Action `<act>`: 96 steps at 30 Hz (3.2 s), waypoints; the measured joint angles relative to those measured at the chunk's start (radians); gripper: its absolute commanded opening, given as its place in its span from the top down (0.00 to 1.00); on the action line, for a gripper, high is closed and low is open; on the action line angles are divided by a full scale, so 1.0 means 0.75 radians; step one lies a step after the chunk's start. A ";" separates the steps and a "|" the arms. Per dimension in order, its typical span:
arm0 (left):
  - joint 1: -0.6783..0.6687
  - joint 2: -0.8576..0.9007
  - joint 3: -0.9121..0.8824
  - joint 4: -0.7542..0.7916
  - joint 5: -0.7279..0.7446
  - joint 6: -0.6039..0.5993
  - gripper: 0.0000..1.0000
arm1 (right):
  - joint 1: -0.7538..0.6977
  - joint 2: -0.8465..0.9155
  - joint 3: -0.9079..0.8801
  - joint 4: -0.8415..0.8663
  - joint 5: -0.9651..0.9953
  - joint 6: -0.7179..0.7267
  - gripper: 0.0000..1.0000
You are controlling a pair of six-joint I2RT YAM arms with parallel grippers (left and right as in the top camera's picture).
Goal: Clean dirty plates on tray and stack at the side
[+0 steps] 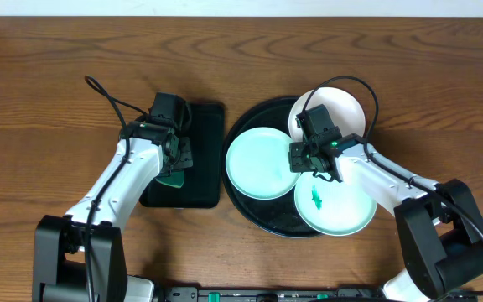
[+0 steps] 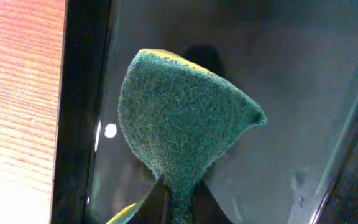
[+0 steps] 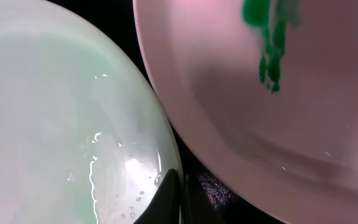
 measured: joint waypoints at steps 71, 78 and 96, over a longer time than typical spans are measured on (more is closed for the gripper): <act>0.364 -0.318 0.231 -0.002 0.008 -0.196 0.20 | -0.013 -0.010 0.051 -0.165 -0.057 0.023 0.99; 0.364 -0.318 0.231 -0.002 0.008 -0.196 0.20 | -0.018 -0.088 0.224 -0.390 -0.072 0.026 0.99; 0.364 -0.318 0.231 -0.002 0.008 -0.196 0.19 | -0.036 -0.100 0.543 -0.468 -0.143 0.093 0.99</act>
